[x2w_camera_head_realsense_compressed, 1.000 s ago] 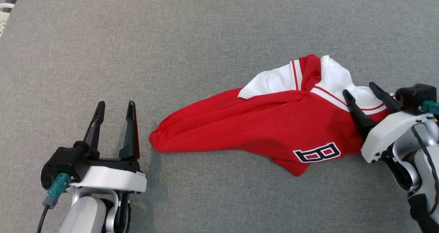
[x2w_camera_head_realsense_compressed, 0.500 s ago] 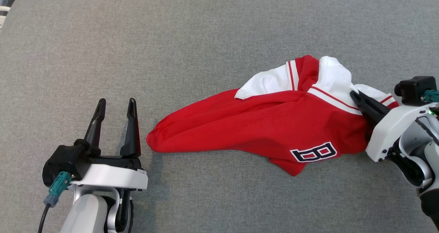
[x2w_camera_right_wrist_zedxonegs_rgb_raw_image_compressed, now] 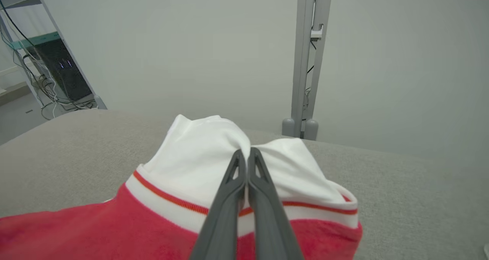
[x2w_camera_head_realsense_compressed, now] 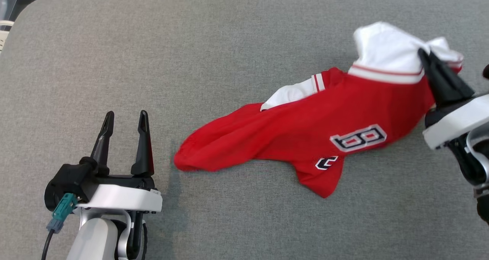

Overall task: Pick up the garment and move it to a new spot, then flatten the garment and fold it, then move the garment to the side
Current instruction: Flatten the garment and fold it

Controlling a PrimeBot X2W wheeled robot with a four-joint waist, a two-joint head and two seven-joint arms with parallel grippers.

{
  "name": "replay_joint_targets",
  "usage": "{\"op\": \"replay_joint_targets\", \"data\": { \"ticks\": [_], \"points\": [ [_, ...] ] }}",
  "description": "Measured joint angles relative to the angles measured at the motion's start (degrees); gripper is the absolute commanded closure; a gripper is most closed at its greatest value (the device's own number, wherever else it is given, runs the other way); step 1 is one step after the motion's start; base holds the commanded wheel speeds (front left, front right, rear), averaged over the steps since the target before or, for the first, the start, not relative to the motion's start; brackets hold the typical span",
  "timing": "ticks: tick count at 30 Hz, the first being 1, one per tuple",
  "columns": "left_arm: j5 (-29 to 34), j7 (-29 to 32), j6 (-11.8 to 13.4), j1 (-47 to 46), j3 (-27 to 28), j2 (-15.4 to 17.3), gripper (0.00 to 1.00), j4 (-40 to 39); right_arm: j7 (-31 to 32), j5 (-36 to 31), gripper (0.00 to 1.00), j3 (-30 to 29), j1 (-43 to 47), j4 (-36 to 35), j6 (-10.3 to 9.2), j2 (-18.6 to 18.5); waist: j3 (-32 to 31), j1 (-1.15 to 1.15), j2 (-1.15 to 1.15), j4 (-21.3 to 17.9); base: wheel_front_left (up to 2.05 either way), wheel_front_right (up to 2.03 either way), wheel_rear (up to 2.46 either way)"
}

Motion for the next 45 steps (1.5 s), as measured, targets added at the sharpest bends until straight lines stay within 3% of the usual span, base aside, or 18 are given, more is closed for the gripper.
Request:
{"op": "replay_joint_targets", "data": {
  "ticks": [7,16,23,32,33,34,35,36,45],
  "points": [
    [1.0,0.0,-0.6,0.2,0.7,-0.3,0.00,-0.1,-8.8,-7.1,1.00,-2.0,0.6,-4.5,0.00,2.5,-1.1,0.00,0.00,-1.0,0.00,0.00,0.00],
    [1.3,0.0,-0.9,1.5,1.8,-0.7,0.00,-0.3,-11.2,-10.6,1.00,-1.2,22.8,-10.6,0.00,7.8,-1.6,0.00,0.00,-2.3,0.00,0.00,0.00],
    [1.6,0.0,-1.3,1.5,1.9,-0.5,0.00,0.0,-11.7,-10.3,1.00,-2.6,31.2,-6.2,0.00,11.1,-1.8,0.00,0.00,-2.7,0.00,0.00,0.00],
    [1.8,0.0,-1.3,1.6,2.3,-0.3,0.00,0.3,-12.5,-9.1,1.00,-2.6,30.8,3.1,0.03,13.4,-2.4,0.00,0.00,-2.9,0.00,0.00,0.00],
    [1.8,0.0,-1.2,1.6,2.3,-0.3,0.00,0.2,-12.5,-9.1,0.86,-2.7,30.4,3.4,0.02,13.7,-2.5,0.00,0.00,-3.0,0.00,0.00,0.00],
    [1.8,0.0,-1.2,1.8,2.4,-0.2,0.00,0.2,-12.5,-9.1,0.64,-3.0,29.9,3.4,0.02,13.9,-2.6,0.00,0.00,-3.1,0.00,0.00,0.00],
    [1.8,0.0,-1.2,2.1,2.5,-0.2,0.00,0.2,-12.5,-8.9,0.09,-3.2,29.5,3.1,0.01,14.1,-2.7,0.00,0.00,-3.2,0.00,0.00,0.00],
    [1.8,0.0,-1.1,2.4,2.5,-0.1,0.00,0.2,-12.5,-8.7,0.00,-3.6,29.2,2.5,0.01,14.3,-2.8,0.00,0.00,-3.3,0.00,0.00,0.00],
    [1.7,0.0,-0.7,2.9,2.6,0.0,0.00,0.4,-12.5,-11.1,0.00,-9.5,28.0,-8.0,0.00,15.4,-3.9,0.00,0.00,-4.0,0.00,0.00,0.00]
  ]
}}
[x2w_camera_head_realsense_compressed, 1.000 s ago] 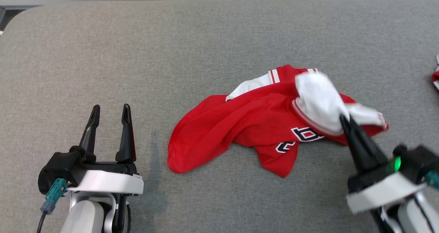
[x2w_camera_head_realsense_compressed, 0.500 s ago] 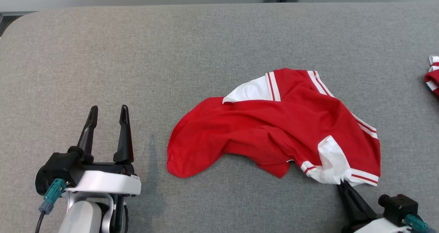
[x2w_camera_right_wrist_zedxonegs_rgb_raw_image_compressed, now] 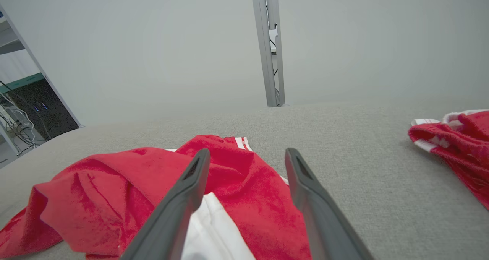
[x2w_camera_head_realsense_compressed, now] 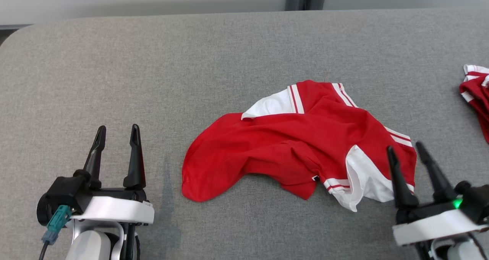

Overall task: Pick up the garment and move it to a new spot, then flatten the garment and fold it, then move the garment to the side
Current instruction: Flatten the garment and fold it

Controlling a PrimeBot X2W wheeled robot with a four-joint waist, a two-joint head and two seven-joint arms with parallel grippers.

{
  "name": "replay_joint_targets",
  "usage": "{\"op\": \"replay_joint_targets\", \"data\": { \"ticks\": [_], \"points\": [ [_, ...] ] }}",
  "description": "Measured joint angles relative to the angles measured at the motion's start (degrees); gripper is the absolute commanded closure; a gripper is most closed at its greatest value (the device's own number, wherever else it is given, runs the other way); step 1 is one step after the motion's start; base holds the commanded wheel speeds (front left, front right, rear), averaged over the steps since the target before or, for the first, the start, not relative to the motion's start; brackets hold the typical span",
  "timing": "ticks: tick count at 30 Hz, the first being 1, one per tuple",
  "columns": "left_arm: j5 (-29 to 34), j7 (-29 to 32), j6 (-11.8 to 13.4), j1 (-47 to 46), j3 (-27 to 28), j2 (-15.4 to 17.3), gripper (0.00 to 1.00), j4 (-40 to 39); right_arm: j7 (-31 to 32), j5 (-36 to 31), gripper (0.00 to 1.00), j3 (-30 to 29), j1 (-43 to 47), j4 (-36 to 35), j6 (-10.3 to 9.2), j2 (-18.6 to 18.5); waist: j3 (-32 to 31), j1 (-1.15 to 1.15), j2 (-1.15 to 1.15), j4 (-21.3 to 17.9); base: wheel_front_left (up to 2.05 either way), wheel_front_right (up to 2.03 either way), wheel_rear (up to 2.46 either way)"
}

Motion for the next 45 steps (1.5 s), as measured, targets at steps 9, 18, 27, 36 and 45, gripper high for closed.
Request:
{"op": "replay_joint_targets", "data": {
  "ticks": [9,18,27,36,45],
  "points": [
    [-0.1,0.2,0.5,1.7,0.0,0.7,0.00,0.7,2.2,-7.0,0.00,-6.2,-1.9,-6.9,0.00,1.9,-2.0,0.00,0.00,-0.5,0.00,0.00,0.00],
    [-0.3,1.3,0.8,4.0,-0.7,1.1,0.00,1.0,5.4,-8.8,0.00,-6.1,1.9,-10.3,0.00,3.9,-3.2,0.00,0.00,-0.7,0.00,0.00,0.00],
    [-0.3,2.1,1.0,4.1,-1.5,1.7,0.00,0.3,6.2,-8.9,0.00,-6.2,2.0,-11.0,0.00,4.4,-3.1,0.00,0.00,-0.9,0.00,0.00,0.00],
    [-0.6,3.3,0.4,3.9,-2.8,1.9,0.00,-0.1,6.3,-8.9,0.00,-6.1,2.2,-11.0,0.00,5.0,-2.7,0.00,0.00,-1.0,0.00,0.00,0.00],
    [-1.2,4.9,-0.2,3.7,-4.6,1.7,0.00,-0.1,6.4,-8.9,0.00,-6.3,2.2,-10.8,0.00,5.1,-1.9,0.00,0.00,-0.9,0.00,0.00,0.00]
  ]
}}
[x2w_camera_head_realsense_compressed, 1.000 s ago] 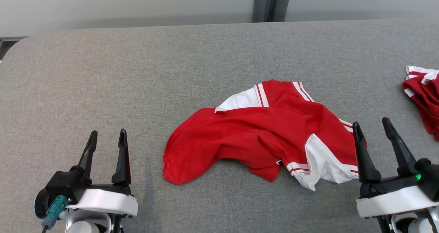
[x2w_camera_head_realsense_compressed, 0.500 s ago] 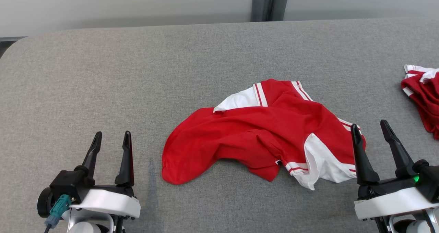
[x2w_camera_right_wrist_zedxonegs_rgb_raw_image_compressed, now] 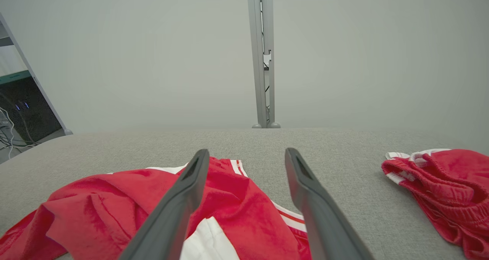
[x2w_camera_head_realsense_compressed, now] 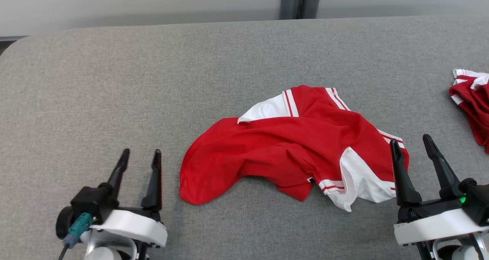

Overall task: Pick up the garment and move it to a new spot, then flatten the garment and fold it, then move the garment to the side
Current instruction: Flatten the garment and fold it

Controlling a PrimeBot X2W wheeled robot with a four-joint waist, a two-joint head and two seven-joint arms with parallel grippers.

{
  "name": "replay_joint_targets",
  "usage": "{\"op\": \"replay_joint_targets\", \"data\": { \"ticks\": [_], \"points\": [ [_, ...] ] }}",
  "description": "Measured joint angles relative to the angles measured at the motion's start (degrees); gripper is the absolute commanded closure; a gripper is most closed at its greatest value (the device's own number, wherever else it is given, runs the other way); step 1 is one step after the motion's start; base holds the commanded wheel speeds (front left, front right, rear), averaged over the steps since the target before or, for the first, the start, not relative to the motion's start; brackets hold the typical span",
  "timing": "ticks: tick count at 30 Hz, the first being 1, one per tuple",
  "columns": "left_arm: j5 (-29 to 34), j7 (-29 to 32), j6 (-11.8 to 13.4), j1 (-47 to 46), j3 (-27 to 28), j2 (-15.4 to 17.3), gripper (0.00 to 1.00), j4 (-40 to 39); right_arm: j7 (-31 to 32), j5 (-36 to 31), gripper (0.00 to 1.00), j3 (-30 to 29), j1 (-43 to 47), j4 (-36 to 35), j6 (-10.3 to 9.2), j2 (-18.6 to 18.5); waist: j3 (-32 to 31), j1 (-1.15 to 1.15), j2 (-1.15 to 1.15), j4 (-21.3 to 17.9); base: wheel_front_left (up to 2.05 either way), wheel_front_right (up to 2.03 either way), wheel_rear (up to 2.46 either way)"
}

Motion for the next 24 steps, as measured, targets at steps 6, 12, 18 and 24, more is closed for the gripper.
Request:
{"op": "replay_joint_targets", "data": {
  "ticks": [6,12,18,24],
  "points": [
    [-0.9,4.0,-3.0,-1.4,-4.1,-0.8,0.00,2.1,0.0,0.0,0.00,0.4,-0.4,0.0,0.00,0.0,0.7,0.00,0.00,0.0,0.00,0.00,0.00],
    [-2.6,10.0,-4.6,-3.4,-6.1,-1.1,0.00,7.6,0.0,0.2,0.00,1.6,-1.3,0.5,0.00,0.0,1.8,0.00,0.00,-1.4,0.00,0.00,0.00],
    [-4.9,13.7,-3.8,-4.2,-4.6,-1.0,1.00,11.8,-0.5,0.6,0.00,1.0,-1.5,1.0,0.00,0.1,2.8,0.00,0.00,-2.9,0.00,0.00,0.00],
    [-6.7,12.3,-3.3,-4.8,-2.5,-0.6,1.00,11.5,-0.8,0.8,0.00,0.8,-1.5,1.2,0.00,0.3,3.6,0.00,0.00,-3.3,0.00,0.00,0.00]
  ]
}}
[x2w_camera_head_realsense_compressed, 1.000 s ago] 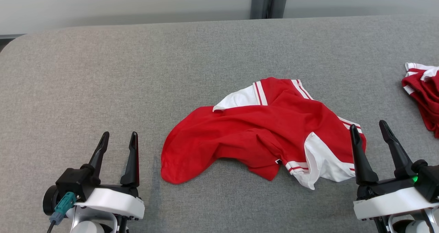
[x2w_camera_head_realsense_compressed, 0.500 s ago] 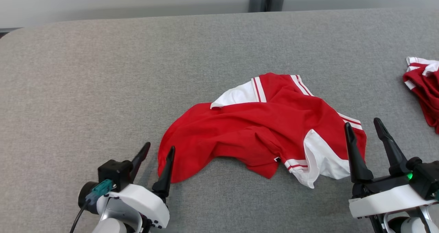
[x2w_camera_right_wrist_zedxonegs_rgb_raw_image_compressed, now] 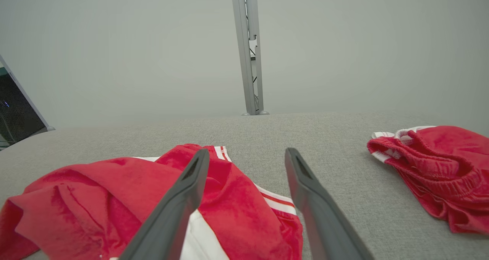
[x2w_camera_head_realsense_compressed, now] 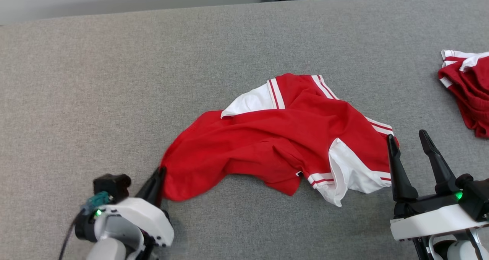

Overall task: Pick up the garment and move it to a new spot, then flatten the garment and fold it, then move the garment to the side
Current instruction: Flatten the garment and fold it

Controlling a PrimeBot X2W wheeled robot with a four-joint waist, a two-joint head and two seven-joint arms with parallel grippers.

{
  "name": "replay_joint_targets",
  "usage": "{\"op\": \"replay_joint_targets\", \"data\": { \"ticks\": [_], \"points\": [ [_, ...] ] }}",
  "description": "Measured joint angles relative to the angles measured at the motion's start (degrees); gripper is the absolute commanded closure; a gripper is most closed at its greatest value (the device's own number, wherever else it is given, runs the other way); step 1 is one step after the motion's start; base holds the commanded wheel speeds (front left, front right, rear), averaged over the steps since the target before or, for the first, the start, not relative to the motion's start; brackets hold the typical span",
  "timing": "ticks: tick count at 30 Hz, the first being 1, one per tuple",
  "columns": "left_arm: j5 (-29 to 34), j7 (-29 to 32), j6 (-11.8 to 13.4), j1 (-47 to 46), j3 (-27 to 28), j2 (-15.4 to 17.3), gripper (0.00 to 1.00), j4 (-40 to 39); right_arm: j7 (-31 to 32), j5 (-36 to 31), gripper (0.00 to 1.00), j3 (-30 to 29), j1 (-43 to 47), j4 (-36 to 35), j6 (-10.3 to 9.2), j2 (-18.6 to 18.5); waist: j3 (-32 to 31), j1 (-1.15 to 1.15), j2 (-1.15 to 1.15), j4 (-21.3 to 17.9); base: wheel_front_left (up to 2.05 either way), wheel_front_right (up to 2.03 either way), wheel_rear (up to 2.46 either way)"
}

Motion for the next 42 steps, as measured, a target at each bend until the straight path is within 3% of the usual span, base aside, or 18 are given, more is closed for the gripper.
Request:
{"op": "replay_joint_targets", "data": {
  "ticks": [13,23,24,25,32,42],
  "points": [
    [-0.6,-4.0,2.6,-5.4,6.6,5.4,1.00,-0.2,-0.3,0.9,0.00,0.5,-1.3,1.1,0.00,0.3,1.3,0.00,0.00,-0.5,0.00,0.00,0.00],
    [-2.7,-6.5,3.9,-3.9,9.3,5.8,1.00,2.7,-0.7,1.5,0.00,0.4,-1.4,1.7,0.00,0.5,1.5,0.00,0.00,-0.1,0.00,0.00,0.00],
    [-3.0,-6.9,3.6,-3.7,9.3,5.5,0.62,3.0,-0.7,1.5,0.00,0.5,-1.5,1.7,0.00,0.6,1.5,0.00,0.00,0.1,0.00,0.00,0.00],
    [-3.6,-7.2,3.3,-3.7,9.3,5.0,0.00,3.1,-0.7,1.5,0.00,0.5,-1.6,1.7,0.00,0.5,1.5,0.00,0.00,0.2,0.00,0.00,0.00],
    [-4.1,-13.2,2.2,-2.3,8.8,2.2,0.00,0.7,-0.5,1.3,0.00,0.9,-1.8,1.6,0.00,0.3,0.1,0.00,0.00,1.0,0.00,0.00,0.00],
    [3.4,-17.0,6.1,1.2,8.5,1.3,0.00,-10.0,0.6,0.0,0.00,1.0,-0.4,1.1,0.00,-0.2,-3.0,0.00,0.00,2.5,0.00,0.00,0.00]
  ]
}}
